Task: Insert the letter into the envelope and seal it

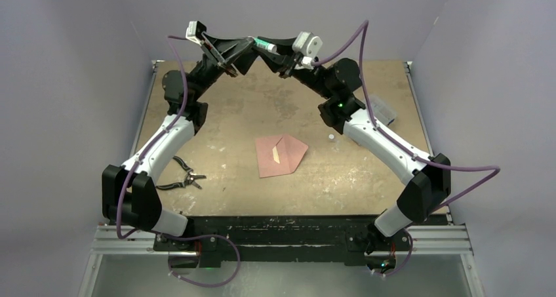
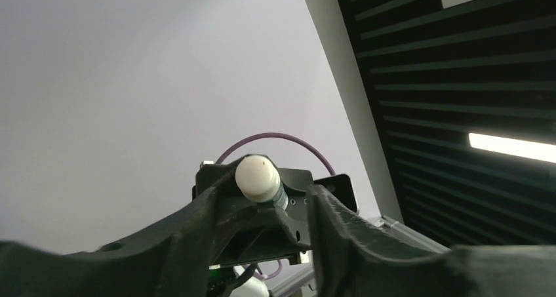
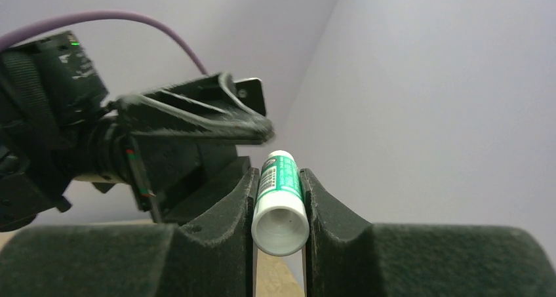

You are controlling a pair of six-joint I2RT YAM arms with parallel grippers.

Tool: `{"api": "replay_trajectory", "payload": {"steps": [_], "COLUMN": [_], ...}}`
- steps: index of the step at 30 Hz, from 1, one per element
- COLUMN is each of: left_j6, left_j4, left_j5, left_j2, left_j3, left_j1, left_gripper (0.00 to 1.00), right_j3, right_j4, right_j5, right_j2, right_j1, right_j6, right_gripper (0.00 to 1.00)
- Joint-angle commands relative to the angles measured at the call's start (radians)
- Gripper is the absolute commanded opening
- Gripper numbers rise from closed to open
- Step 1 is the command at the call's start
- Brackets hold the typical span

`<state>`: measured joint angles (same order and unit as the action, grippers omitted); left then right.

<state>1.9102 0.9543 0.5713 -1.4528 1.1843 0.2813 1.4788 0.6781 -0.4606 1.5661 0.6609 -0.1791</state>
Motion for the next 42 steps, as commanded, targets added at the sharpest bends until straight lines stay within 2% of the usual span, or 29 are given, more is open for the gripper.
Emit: {"api": "replay_trajectory", "payload": {"steps": [1,4,6,7,8,10,12,14,16,17,20,22,25,30,36,39,42], "left_j6": [-0.121,-0.176,-0.214,-0.247,-0.302,-0.47,-0.683,-0.965,-1.11,-1.153,-1.22,-1.232,-1.217,-1.228,-1.254,-1.27,-1.269], "left_j4": [-0.056,-0.094,-0.118,-0.134,-0.201,-0.381,-0.617,-0.9,-1.095,-1.138,-1.144,-1.119,-1.067,-1.037,-1.024,-1.02,-1.005], "left_j5": [0.012,0.026,0.044,0.059,0.074,0.098,0.07,-0.038,-0.161,-0.196,-0.182,-0.156,-0.119,-0.056,-0.051,-0.073,-0.075], "left_j2": [0.056,0.071,0.083,0.092,0.107,0.143,0.181,0.211,0.223,0.218,0.169,0.12,0.033,-0.139,-0.268,-0.299,-0.328], "left_j3": [-0.01,-0.046,-0.077,-0.091,-0.098,-0.106,-0.095,-0.069,-0.072,-0.085,-0.138,-0.172,-0.195,-0.158,-0.146,-0.16,-0.172], "left_j1": [-0.002,-0.004,-0.009,-0.017,-0.026,-0.042,-0.051,-0.051,-0.05,-0.051,-0.05,-0.05,-0.046,-0.004,0.036,0.06,0.073], "left_gripper": [0.57,0.69,0.72,0.78,0.78,0.76,0.68,0.61,0.53,0.52,0.52,0.51,0.43,0.28,0.21,0.17,0.14], "right_j3": [0.046,0.042,0.053,0.059,0.06,0.048,0.005,-0.053,-0.12,-0.176,-0.352,-0.395,-0.421,-0.43,-0.412,-0.361,-0.343], "right_j4": [-0.02,-0.066,-0.15,-0.209,-0.272,-0.398,-0.52,-0.63,-0.73,-0.729,-0.645,-0.646,-0.663,-0.686,-0.689,-0.799,-0.837], "right_j5": [0.13,0.203,0.266,0.293,0.317,0.355,0.366,0.364,0.361,0.359,0.382,0.402,0.419,0.423,0.501,0.597,0.613], "right_j2": [-0.046,-0.069,-0.078,-0.081,-0.083,-0.088,-0.101,-0.1,-0.082,-0.088,-0.139,-0.139,-0.107,-0.035,0.037,0.089,0.111], "right_j1": [-0.007,-0.006,-0.008,-0.008,-0.007,-0.008,-0.007,-0.007,-0.005,-0.004,0.002,0.019,0.056,0.119,0.177,0.181,0.186], "right_j6": [0.068,0.16,0.224,0.244,0.259,0.295,0.34,0.374,0.385,0.408,0.475,0.483,0.493,0.544,0.639,0.727,0.747], "right_gripper": [0.0,0.0,0.0,0.0,0.0,0.0,0.0,0.0,0.0,0.0,0.0,0.0,0.0,0.0,0.0,0.0,0.0]}}
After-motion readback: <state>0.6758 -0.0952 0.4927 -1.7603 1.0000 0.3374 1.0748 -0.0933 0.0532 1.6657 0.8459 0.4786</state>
